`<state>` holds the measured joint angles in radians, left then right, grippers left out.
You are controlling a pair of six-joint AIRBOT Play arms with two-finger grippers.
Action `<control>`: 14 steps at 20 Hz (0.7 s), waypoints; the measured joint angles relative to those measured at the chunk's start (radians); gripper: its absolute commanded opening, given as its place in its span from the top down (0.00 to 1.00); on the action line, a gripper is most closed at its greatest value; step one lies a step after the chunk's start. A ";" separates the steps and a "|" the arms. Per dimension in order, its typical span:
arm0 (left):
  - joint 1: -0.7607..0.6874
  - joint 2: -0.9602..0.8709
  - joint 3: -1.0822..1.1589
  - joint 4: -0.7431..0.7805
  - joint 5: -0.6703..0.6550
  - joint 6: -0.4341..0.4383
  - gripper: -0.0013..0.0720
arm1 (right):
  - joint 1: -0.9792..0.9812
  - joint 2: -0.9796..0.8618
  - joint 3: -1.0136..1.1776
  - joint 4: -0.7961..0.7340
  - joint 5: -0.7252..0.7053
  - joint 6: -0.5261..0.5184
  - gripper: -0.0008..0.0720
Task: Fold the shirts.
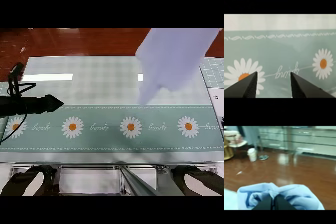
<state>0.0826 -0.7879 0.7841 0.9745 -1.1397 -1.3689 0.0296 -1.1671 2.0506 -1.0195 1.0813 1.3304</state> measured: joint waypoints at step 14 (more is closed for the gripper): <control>-0.001 0.023 -0.010 -0.018 0.103 -0.019 0.29 | 0.497 -0.145 -0.516 0.086 -0.001 -0.042 0.96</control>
<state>0.0814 -0.7647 0.7738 0.9562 -1.0367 -1.3884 0.5262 -1.3117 1.5345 -0.9337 1.0805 1.2881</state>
